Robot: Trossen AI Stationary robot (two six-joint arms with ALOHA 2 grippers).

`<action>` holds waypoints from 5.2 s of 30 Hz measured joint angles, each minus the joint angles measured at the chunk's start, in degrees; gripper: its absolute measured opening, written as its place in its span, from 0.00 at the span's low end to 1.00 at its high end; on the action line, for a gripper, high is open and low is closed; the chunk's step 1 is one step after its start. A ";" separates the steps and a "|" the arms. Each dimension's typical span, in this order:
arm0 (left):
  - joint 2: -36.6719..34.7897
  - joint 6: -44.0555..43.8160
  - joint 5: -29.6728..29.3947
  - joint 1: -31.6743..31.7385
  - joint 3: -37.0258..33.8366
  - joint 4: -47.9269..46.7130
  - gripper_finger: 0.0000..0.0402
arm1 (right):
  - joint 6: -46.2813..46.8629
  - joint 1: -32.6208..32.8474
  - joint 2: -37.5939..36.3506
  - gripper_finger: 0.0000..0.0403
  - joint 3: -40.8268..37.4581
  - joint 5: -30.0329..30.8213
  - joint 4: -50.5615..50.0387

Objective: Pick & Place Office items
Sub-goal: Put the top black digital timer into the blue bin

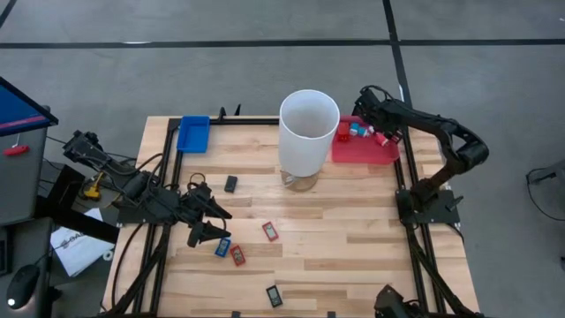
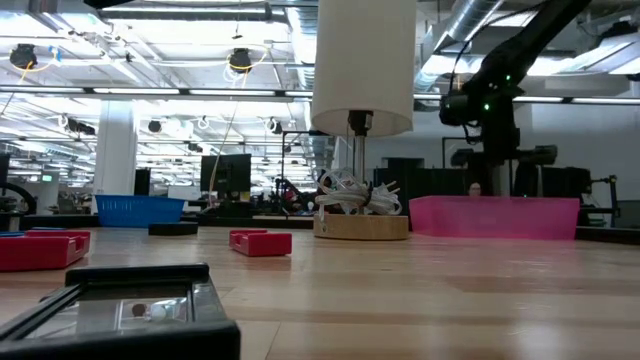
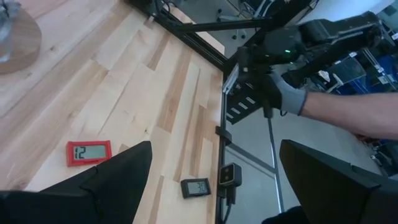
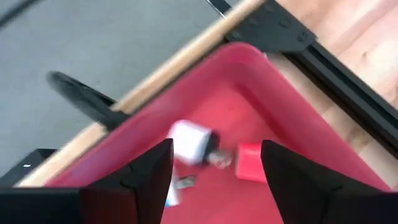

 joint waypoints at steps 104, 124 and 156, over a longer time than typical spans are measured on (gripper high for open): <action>35.52 -4.19 8.62 46.00 0.00 -21.43 0.66 | 53.27 102.72 1.89 0.32 13.86 13.59 -14.23; 35.50 -6.07 13.28 45.97 -5.49 -14.35 0.62 | 53.31 102.72 1.89 0.32 13.86 13.83 -14.17; 35.47 -4.42 12.02 45.14 -5.81 -14.12 0.58 | 52.86 102.35 1.89 0.32 13.86 15.34 -14.41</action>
